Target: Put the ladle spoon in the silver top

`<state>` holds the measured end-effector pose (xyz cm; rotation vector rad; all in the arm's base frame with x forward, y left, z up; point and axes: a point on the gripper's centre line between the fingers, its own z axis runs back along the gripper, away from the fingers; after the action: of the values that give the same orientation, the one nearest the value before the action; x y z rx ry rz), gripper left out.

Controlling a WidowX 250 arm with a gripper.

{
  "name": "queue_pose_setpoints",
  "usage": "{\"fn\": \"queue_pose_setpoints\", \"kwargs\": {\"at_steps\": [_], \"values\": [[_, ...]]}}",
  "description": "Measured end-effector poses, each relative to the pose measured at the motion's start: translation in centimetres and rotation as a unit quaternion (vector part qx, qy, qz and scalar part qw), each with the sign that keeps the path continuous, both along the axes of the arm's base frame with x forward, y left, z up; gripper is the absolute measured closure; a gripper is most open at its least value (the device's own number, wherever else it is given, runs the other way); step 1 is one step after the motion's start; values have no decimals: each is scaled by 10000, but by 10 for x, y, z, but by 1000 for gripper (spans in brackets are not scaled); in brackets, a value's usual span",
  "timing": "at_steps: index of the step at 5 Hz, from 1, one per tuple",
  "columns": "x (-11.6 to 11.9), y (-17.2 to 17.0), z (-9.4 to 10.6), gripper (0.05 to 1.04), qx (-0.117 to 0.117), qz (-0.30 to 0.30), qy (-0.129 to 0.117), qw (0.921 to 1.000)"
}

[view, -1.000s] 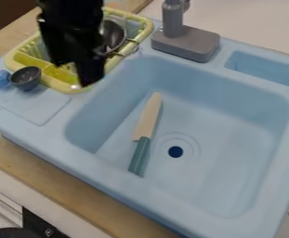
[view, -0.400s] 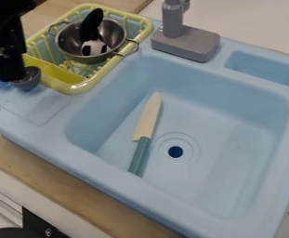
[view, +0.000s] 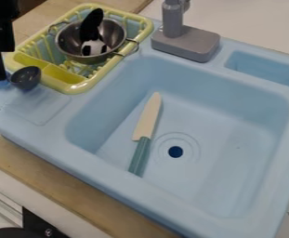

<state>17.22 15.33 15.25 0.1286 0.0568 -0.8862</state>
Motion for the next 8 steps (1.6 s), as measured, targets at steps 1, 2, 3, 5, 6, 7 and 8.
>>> {"fn": "queue_pose_setpoints", "kwargs": {"at_steps": [1,2,3,5,6,7,8], "values": [[3,6,-6,90,-20,-140,-41,9999],[6,9,-12,90,-52,-149,-6,9999],[4,13,-21,90,-142,-12,136,9998],[1,15,-34,133,-211,61,174,9996],[2,17,-35,389,-191,131,140,9996],[1,16,-36,675,-260,183,143,9994],[4,15,-37,775,-342,236,279,9987]]}}
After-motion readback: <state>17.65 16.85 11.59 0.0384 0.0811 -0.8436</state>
